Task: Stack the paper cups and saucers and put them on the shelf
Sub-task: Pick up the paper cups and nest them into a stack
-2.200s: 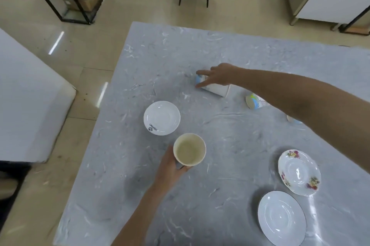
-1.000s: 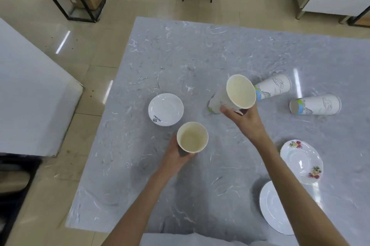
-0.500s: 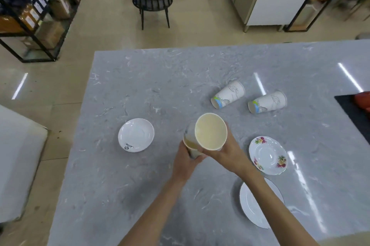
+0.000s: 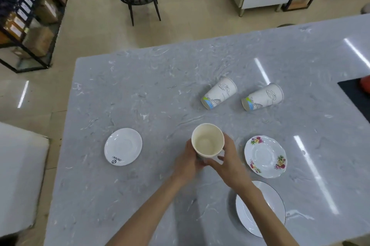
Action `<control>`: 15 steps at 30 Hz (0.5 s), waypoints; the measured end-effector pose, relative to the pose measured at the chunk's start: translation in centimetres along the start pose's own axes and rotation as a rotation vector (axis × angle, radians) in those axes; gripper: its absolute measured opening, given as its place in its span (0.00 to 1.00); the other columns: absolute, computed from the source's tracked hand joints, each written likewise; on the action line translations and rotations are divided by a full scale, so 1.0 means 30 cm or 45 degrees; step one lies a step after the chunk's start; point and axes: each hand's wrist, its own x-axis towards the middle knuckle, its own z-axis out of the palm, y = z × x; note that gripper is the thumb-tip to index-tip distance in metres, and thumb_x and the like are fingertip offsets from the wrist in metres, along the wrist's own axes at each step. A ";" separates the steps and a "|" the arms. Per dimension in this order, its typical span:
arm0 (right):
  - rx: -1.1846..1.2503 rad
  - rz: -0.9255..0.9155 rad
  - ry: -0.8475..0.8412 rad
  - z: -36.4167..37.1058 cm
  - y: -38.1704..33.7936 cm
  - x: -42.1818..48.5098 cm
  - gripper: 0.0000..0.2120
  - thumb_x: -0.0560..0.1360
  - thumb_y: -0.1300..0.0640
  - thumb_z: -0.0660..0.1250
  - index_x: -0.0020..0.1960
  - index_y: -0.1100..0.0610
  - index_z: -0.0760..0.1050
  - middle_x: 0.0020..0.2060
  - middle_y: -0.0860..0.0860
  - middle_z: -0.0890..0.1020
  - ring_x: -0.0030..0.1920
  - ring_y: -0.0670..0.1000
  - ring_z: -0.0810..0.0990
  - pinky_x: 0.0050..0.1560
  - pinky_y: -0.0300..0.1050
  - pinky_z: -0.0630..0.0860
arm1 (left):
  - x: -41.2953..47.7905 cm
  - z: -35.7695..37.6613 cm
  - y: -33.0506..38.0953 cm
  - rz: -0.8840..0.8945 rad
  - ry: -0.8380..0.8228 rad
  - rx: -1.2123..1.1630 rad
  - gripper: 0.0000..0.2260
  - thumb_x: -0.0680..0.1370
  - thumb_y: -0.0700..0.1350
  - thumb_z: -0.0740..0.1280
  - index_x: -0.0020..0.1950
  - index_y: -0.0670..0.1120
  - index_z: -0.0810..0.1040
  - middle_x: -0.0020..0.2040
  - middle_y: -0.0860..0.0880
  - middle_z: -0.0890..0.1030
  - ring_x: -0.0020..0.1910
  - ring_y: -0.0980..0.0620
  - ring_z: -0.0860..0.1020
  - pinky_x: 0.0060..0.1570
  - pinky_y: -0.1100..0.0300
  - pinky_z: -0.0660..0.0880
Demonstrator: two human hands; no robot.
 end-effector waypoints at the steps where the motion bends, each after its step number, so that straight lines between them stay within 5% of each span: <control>1: 0.042 0.029 0.030 0.001 0.012 0.007 0.42 0.70 0.61 0.78 0.75 0.48 0.57 0.65 0.39 0.68 0.67 0.46 0.71 0.67 0.54 0.74 | 0.018 -0.016 -0.010 0.050 -0.084 0.097 0.34 0.70 0.47 0.72 0.74 0.47 0.65 0.70 0.48 0.74 0.68 0.48 0.74 0.68 0.55 0.72; 3: 0.065 0.056 -0.023 -0.005 0.024 0.004 0.47 0.71 0.64 0.76 0.78 0.45 0.51 0.65 0.40 0.69 0.66 0.43 0.73 0.65 0.49 0.76 | 0.072 -0.081 -0.034 0.158 -0.261 0.330 0.35 0.74 0.36 0.70 0.78 0.42 0.59 0.74 0.51 0.63 0.73 0.53 0.64 0.68 0.76 0.59; 4: 0.011 0.046 -0.082 -0.023 0.035 0.003 0.49 0.72 0.63 0.76 0.78 0.43 0.47 0.66 0.39 0.68 0.66 0.39 0.71 0.63 0.44 0.76 | 0.104 -0.123 -0.023 0.150 -0.280 0.410 0.31 0.76 0.34 0.68 0.77 0.41 0.61 0.72 0.52 0.65 0.70 0.54 0.66 0.63 0.81 0.61; 7: -0.058 0.090 -0.172 -0.140 0.058 0.026 0.43 0.74 0.58 0.74 0.78 0.41 0.51 0.65 0.37 0.72 0.63 0.32 0.72 0.56 0.34 0.76 | 0.235 -0.237 0.076 0.068 -0.078 0.467 0.13 0.81 0.36 0.61 0.64 0.42 0.76 0.55 0.45 0.79 0.47 0.48 0.78 0.39 0.66 0.74; 10: 0.178 0.296 0.249 -0.305 0.052 0.180 0.24 0.76 0.54 0.71 0.71 0.53 0.71 0.52 0.48 0.83 0.48 0.43 0.83 0.46 0.37 0.79 | 0.407 -0.277 0.230 0.140 0.144 0.467 0.09 0.80 0.39 0.64 0.57 0.38 0.79 0.54 0.41 0.84 0.53 0.43 0.81 0.52 0.56 0.75; 12: 0.413 0.474 0.527 -0.428 0.051 0.342 0.26 0.76 0.50 0.71 0.69 0.63 0.72 0.48 0.55 0.82 0.43 0.51 0.81 0.44 0.44 0.81 | 0.506 -0.263 0.355 0.210 0.138 0.506 0.11 0.79 0.43 0.65 0.59 0.38 0.78 0.55 0.40 0.82 0.55 0.41 0.80 0.56 0.51 0.75; 15: 0.762 0.769 0.675 -0.542 0.042 0.530 0.36 0.74 0.42 0.72 0.71 0.64 0.67 0.57 0.61 0.76 0.50 0.57 0.78 0.53 0.52 0.81 | 0.629 -0.193 0.466 0.183 0.017 0.632 0.24 0.77 0.53 0.69 0.68 0.42 0.71 0.64 0.39 0.77 0.64 0.40 0.75 0.63 0.48 0.72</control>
